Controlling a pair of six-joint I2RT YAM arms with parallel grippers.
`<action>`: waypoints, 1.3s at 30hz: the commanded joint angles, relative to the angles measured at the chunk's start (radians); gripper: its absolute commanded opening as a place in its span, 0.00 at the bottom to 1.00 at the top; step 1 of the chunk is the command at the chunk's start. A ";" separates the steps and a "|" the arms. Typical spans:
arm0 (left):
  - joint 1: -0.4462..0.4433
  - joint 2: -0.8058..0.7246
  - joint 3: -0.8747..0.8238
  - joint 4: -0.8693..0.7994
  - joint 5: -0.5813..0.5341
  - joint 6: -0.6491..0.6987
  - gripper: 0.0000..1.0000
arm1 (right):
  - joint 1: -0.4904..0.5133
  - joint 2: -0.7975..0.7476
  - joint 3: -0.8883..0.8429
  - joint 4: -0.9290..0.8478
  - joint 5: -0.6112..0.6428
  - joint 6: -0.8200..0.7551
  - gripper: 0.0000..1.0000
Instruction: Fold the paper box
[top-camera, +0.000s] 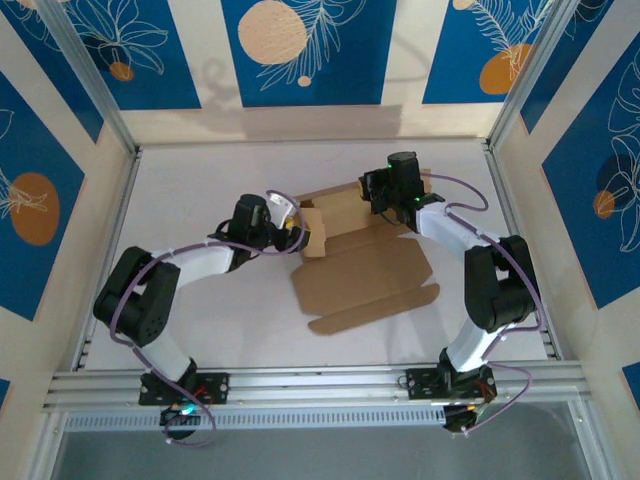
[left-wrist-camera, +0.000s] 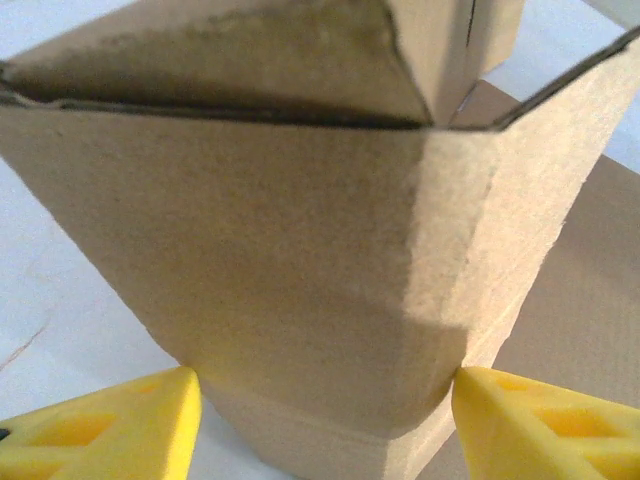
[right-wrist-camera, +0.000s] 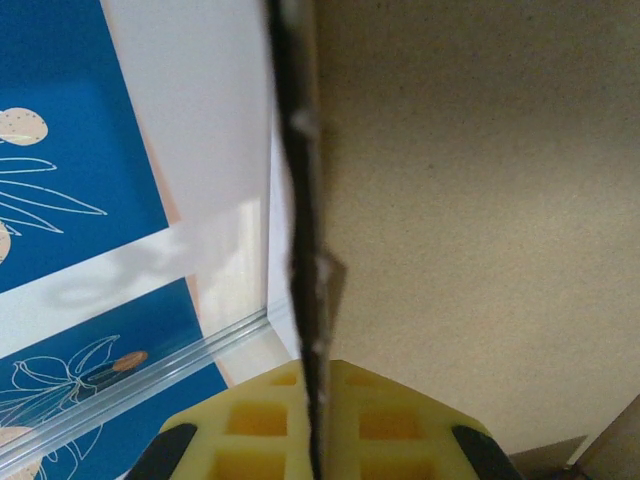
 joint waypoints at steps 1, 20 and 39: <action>0.016 0.006 -0.007 0.102 0.063 0.001 0.68 | 0.012 -0.026 -0.024 -0.051 -0.092 -0.006 0.00; 0.039 0.034 0.026 0.097 0.090 -0.026 0.76 | 0.023 -0.022 -0.013 -0.055 -0.118 -0.021 0.00; 0.027 -0.008 0.022 0.048 -0.185 0.017 0.48 | 0.120 -0.134 -0.064 -0.158 0.089 0.030 0.00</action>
